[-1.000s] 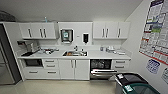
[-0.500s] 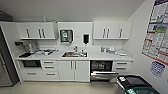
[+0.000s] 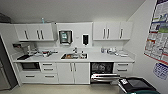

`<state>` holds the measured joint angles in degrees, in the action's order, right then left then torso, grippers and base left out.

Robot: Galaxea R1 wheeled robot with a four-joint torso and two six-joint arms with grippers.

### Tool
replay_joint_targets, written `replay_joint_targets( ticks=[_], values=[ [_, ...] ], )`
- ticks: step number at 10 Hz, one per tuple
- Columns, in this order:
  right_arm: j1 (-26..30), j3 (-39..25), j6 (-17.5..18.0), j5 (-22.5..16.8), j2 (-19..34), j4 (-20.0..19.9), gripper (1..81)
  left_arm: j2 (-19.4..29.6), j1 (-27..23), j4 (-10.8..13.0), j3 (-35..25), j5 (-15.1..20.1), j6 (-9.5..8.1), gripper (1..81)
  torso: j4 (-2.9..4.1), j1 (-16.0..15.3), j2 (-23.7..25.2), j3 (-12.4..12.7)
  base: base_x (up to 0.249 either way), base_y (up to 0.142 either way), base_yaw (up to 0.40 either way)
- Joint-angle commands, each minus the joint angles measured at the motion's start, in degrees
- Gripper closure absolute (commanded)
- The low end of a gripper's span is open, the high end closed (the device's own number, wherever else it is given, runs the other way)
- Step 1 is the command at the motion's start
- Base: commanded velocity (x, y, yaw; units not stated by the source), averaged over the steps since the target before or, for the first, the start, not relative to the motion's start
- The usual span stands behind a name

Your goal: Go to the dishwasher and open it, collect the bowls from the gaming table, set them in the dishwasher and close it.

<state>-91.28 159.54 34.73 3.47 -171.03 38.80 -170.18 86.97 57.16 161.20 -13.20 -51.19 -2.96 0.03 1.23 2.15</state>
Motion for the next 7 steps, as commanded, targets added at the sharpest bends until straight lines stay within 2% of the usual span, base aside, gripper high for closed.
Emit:
replay_joint_targets(
  ticks=[1,7],
  values=[
    [2.7,-1.1,-0.5,0.2,-1.5,0.8,81.1,0.4,-3.5,-0.3,0.2,1.4,-0.14,81.1,0.00,0.0,0.0,0.0,0.144,0.000,0.000],
    [2.7,-1.1,-0.4,0.2,-1.5,0.8,81.1,0.5,-3.5,-0.3,0.2,1.4,-0.14,81.1,0.00,0.0,0.0,0.0,0.144,0.000,0.000]
  ],
)
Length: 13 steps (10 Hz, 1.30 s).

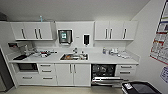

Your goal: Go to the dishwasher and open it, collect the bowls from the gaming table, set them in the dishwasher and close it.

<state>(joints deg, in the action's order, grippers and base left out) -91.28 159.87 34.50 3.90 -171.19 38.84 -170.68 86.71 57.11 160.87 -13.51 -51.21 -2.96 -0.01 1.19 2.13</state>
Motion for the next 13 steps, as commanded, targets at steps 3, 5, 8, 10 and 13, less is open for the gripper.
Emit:
replay_joint_targets(
  ticks=[3,5,8,10,13],
  values=[
    [2.7,-1.4,-0.3,-0.2,-1.4,0.8,81.1,0.9,-3.3,-0.2,0.5,1.7,-0.12,81.1,0.00,0.0,0.0,0.0,0.144,0.000,0.000],
    [2.7,-1.4,-0.3,-0.2,-1.5,0.8,81.1,1.0,-3.3,-0.2,0.5,1.6,-0.12,81.1,0.00,0.0,0.0,0.0,0.144,0.000,0.000],
    [2.7,-1.4,-0.4,-0.3,-1.5,0.8,81.1,0.9,-3.3,-0.2,0.5,1.6,-0.12,81.1,0.00,0.0,0.0,0.0,0.144,0.000,0.000],
    [2.7,-1.4,-0.4,-0.3,-1.5,0.8,81.1,0.9,-3.3,-0.2,0.5,1.7,-0.12,81.1,0.00,0.0,0.0,0.0,0.144,0.000,0.000],
    [2.7,-1.4,-0.3,-0.2,-1.5,0.8,81.1,0.8,-3.3,-0.2,0.5,1.7,-0.12,81.1,0.00,0.0,0.0,0.0,0.145,0.000,0.000]
  ],
)
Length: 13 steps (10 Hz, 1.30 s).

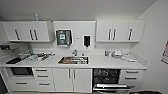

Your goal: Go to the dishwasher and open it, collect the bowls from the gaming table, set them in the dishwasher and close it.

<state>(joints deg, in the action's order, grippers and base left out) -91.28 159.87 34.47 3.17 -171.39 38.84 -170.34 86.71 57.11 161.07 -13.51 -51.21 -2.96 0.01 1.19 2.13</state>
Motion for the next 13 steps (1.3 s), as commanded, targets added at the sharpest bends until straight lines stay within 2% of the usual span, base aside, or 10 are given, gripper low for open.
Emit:
replay_joint_targets(
  ticks=[1,13],
  values=[
    [2.6,-1.4,-0.3,0.5,-1.2,0.8,81.1,0.4,-3.3,-0.2,0.3,1.7,-0.12,81.1,0.00,0.0,0.0,0.0,0.144,0.000,0.000],
    [2.6,-1.4,-0.3,0.5,-1.3,0.7,81.1,0.5,-3.3,-0.2,0.3,1.7,0.06,81.1,0.00,0.0,0.0,0.0,0.144,0.000,0.000]
  ],
)
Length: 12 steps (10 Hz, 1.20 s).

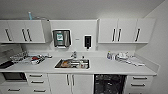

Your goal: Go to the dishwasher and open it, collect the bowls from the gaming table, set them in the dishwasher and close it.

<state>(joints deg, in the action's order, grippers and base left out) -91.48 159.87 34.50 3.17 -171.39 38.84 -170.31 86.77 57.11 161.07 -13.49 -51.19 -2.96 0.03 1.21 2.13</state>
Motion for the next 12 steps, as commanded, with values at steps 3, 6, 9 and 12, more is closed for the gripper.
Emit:
replay_joint_targets(
  ticks=[3,6,9,12],
  values=[
    [2.8,-1.4,-0.3,0.5,-1.3,0.7,81.1,0.5,-3.3,-0.2,0.3,1.7,0.12,81.1,0.00,-0.1,-0.1,0.0,0.144,-0.025,0.000],
    [3.0,-1.4,-0.3,0.4,-1.4,0.7,81.1,0.5,-3.3,-0.2,0.3,1.7,0.04,81.1,0.00,0.0,0.0,0.0,0.141,-0.082,0.000],
    [2.9,-1.4,-0.3,0.4,-1.4,0.7,81.1,0.5,-3.3,-0.2,0.3,1.7,0.04,81.1,0.00,0.0,0.0,0.0,0.141,-0.082,0.000],
    [2.9,-1.4,-0.3,0.5,-1.4,0.7,81.1,0.5,-3.3,-0.2,0.3,1.7,-0.05,81.1,0.00,0.0,0.0,0.0,0.141,-0.071,0.000]
  ],
)
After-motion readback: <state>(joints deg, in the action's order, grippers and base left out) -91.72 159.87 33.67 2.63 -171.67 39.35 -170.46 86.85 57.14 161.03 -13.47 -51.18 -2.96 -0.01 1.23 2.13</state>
